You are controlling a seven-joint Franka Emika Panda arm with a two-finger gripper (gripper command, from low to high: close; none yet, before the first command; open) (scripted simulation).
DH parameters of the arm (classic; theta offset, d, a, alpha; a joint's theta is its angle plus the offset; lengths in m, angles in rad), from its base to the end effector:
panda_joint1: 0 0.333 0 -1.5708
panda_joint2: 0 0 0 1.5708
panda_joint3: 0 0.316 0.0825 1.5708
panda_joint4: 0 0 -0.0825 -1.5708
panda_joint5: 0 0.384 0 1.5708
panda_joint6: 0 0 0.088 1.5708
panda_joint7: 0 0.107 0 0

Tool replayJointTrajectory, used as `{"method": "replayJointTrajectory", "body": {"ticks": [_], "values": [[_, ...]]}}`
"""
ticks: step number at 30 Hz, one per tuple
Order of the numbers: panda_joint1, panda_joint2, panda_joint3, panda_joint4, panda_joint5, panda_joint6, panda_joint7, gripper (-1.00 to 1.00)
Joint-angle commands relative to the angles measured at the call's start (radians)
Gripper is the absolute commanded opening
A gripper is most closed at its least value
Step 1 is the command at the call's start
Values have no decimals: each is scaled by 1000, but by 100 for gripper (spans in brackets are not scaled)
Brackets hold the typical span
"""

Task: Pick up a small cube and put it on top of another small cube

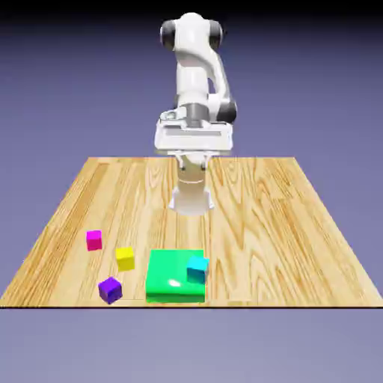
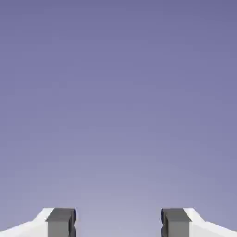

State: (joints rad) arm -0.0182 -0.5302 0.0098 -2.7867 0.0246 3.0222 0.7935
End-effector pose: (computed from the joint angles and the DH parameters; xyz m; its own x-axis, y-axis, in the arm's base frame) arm 0.3984 -0.0051 0.4519 0.4873 -0.7322 0.4759 -0.5313 -0.6811 -0.5038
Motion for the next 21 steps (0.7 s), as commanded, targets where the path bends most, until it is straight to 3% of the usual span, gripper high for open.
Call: {"method": "replayJointTrajectory", "body": {"ticks": [1,21], "values": [[-25,33,8,19,20,-12,44,0],[-525,693,171,405,429,-258,913,0]]}}
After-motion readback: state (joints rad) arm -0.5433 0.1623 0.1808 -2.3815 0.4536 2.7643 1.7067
